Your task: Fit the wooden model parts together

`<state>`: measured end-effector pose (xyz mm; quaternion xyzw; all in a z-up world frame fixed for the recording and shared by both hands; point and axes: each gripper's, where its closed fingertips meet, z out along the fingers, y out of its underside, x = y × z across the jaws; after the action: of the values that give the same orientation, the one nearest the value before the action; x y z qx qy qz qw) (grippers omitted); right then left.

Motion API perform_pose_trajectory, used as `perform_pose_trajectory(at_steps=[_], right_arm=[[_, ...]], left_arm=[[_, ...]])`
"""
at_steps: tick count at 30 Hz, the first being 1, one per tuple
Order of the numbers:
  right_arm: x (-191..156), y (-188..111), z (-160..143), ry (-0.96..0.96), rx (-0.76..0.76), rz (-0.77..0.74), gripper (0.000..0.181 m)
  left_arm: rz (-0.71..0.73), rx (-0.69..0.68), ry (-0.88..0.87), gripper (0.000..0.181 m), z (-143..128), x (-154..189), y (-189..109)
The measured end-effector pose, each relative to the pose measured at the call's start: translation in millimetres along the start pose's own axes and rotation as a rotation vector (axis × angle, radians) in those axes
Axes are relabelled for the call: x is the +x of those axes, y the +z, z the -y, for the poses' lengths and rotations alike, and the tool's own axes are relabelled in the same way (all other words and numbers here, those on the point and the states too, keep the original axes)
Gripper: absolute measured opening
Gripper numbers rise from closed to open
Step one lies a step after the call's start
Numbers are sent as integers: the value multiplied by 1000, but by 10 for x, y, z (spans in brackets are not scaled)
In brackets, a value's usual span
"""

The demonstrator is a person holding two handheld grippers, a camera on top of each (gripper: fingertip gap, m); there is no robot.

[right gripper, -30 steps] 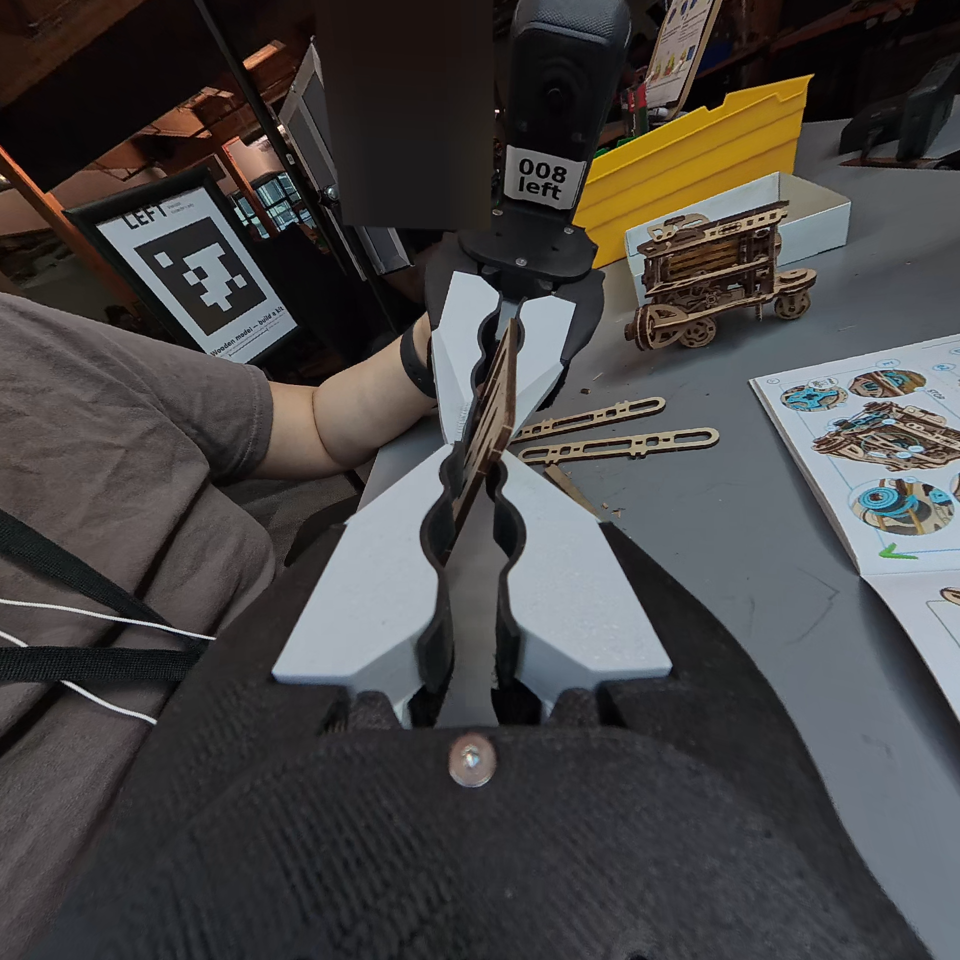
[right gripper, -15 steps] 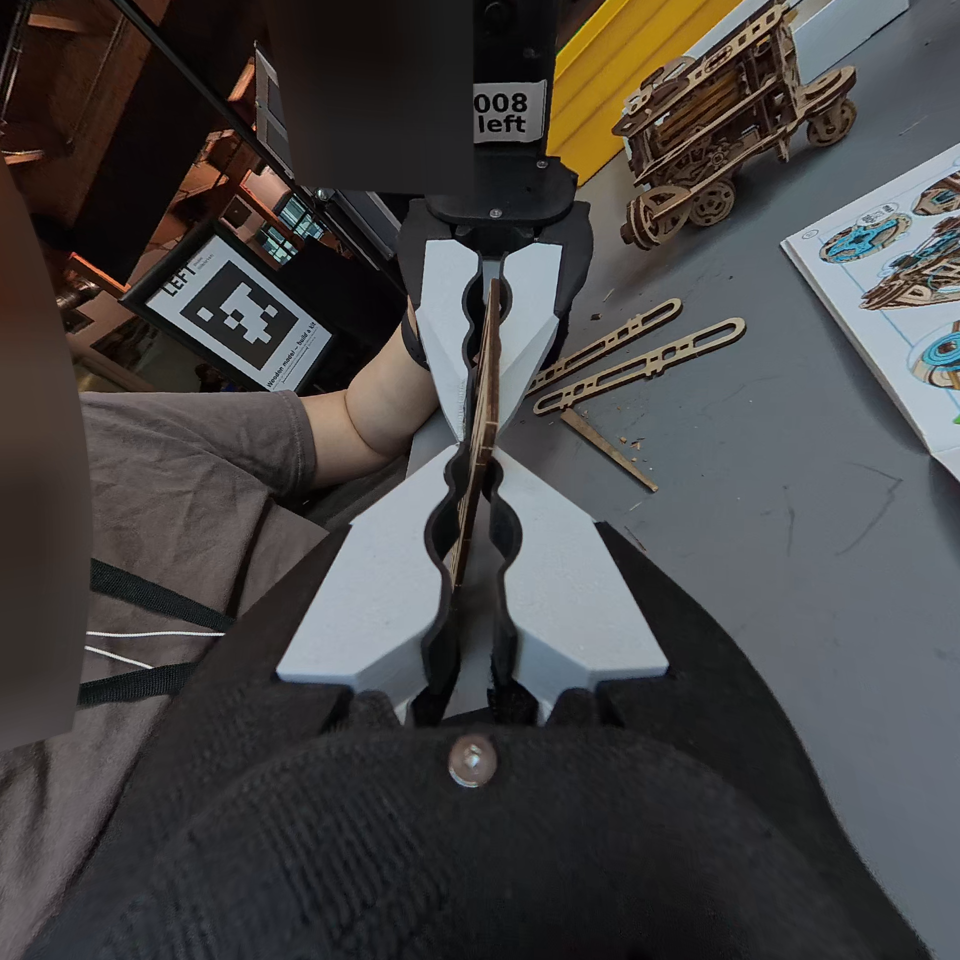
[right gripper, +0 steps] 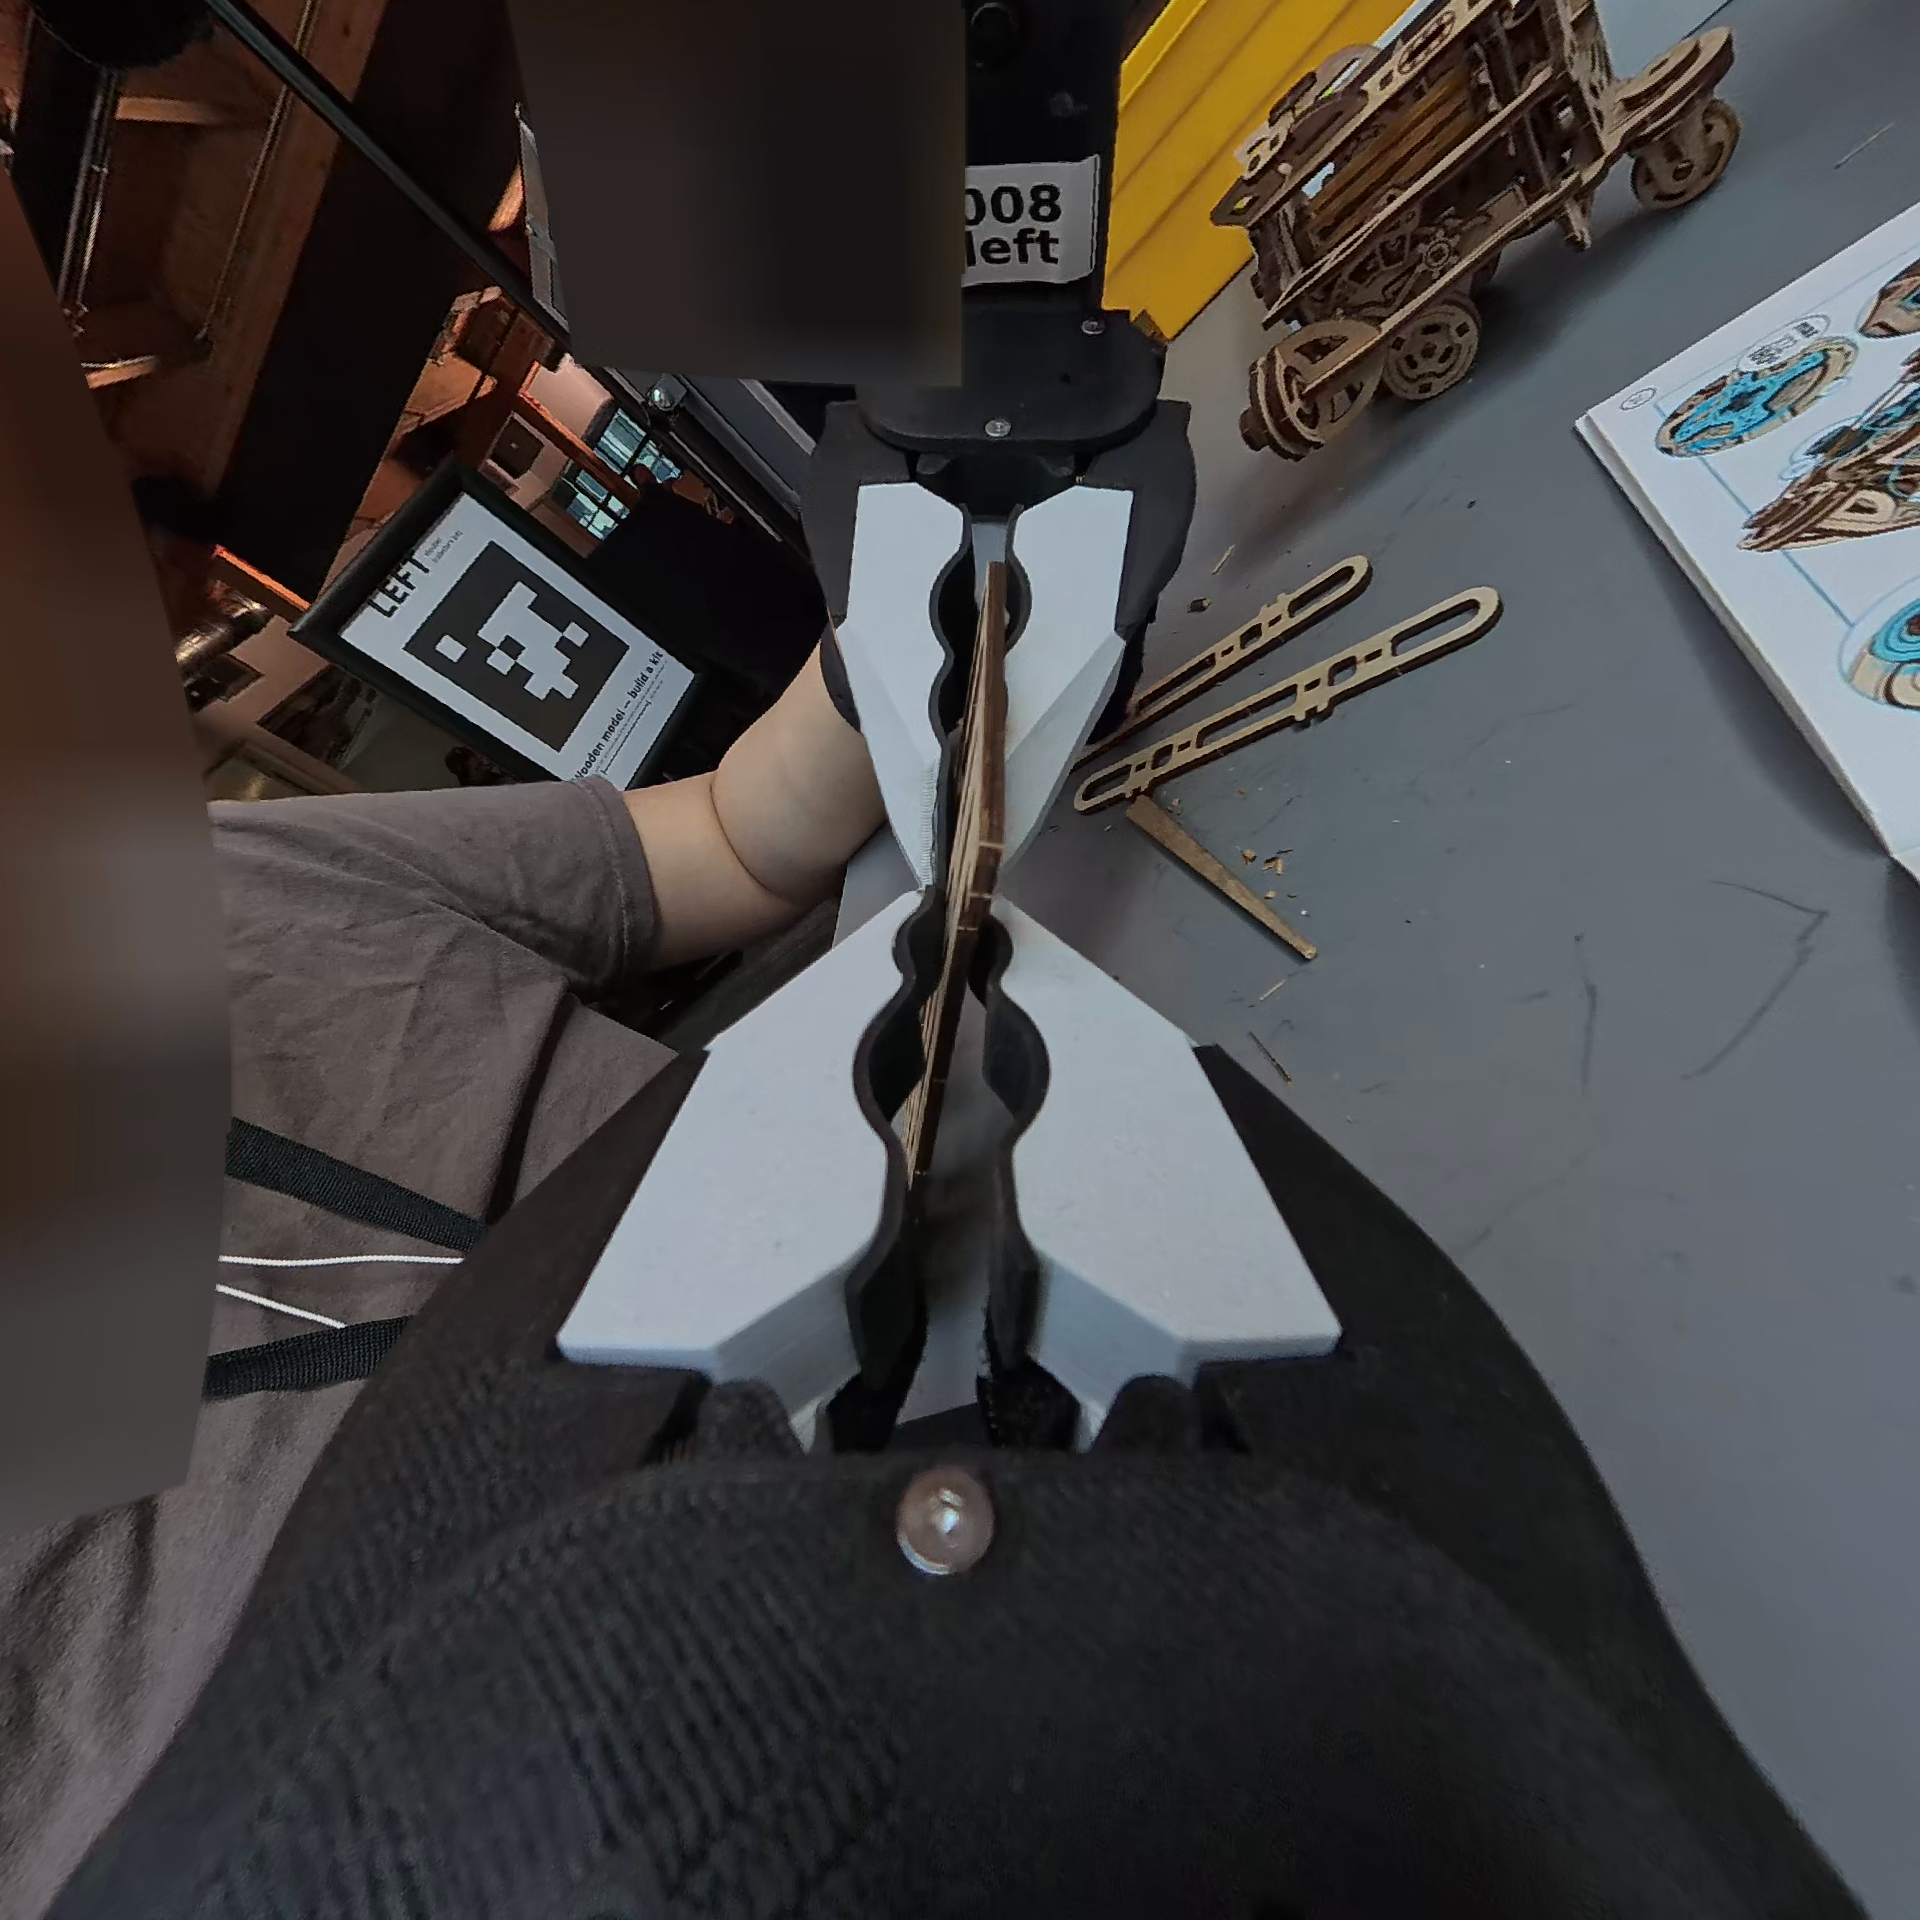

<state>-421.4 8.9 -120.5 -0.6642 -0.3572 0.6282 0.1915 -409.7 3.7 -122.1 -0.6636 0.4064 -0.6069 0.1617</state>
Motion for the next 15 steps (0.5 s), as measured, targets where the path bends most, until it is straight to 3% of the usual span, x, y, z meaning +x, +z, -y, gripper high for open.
perform_pose_trajectory(at_steps=[15], right_arm=[[140,12,-57,138,-23,-10,0]], left_arm=[[8,84,-172,0,-67,-117,11]])
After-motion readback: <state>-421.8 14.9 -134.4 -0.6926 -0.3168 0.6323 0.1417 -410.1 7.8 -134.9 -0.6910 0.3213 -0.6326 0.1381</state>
